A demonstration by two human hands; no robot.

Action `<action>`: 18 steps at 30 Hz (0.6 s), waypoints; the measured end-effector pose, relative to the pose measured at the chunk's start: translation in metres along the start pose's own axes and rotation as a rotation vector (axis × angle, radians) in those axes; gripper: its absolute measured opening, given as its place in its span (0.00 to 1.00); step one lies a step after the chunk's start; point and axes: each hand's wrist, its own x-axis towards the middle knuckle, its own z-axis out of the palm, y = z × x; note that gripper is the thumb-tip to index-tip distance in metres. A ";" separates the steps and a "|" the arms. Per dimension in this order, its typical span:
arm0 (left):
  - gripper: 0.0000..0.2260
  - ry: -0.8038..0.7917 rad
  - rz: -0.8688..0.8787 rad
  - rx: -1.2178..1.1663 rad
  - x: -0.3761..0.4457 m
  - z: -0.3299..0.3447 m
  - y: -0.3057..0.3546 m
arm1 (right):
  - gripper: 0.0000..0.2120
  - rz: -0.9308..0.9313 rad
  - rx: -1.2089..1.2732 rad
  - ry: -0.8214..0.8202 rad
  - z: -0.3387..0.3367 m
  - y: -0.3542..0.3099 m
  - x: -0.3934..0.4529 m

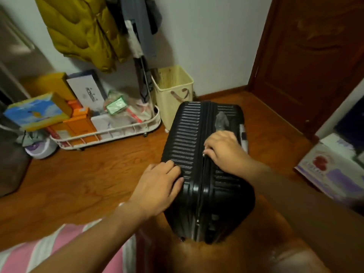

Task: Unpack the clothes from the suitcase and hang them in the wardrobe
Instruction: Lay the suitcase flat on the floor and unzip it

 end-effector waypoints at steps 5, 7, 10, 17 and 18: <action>0.21 -0.355 -0.300 -0.105 0.028 -0.040 0.037 | 0.09 0.038 -0.083 -0.341 -0.041 -0.009 0.031; 0.25 -0.461 -0.370 -0.086 0.033 -0.043 0.048 | 0.10 0.033 -0.176 -0.409 -0.046 -0.011 0.040; 0.25 -0.487 -0.428 -0.060 0.036 -0.042 0.054 | 0.12 0.039 -0.278 -0.489 -0.052 0.000 0.058; 0.14 -0.368 -0.549 -0.100 0.071 -0.037 0.051 | 0.10 0.119 -0.263 -0.535 -0.047 0.073 0.152; 0.14 -0.383 -0.607 -0.085 0.076 -0.035 0.053 | 0.10 0.110 -0.204 -0.547 -0.043 0.089 0.162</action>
